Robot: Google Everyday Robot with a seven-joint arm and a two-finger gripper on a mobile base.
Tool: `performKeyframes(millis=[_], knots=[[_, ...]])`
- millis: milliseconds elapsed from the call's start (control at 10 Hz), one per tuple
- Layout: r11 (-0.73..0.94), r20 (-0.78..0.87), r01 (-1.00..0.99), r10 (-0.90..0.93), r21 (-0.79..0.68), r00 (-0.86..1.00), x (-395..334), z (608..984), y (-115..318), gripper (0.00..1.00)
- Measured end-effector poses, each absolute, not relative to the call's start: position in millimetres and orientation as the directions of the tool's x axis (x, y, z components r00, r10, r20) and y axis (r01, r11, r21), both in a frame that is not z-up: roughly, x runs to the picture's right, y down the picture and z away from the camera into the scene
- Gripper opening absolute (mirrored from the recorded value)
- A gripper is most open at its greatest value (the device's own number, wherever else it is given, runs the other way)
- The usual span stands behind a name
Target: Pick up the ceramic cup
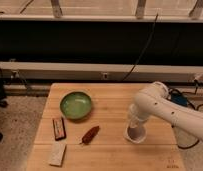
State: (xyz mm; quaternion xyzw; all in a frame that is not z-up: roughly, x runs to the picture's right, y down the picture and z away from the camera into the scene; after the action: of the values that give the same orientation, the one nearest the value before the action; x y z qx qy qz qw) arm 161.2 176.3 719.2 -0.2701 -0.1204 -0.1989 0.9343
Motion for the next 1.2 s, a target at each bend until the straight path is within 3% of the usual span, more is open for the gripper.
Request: performKeyframes(millis=[1200], knots=[[0.771,0.354,0.469,-0.334,-0.430,0.874,158.7,708.5,167.6,0.05]])
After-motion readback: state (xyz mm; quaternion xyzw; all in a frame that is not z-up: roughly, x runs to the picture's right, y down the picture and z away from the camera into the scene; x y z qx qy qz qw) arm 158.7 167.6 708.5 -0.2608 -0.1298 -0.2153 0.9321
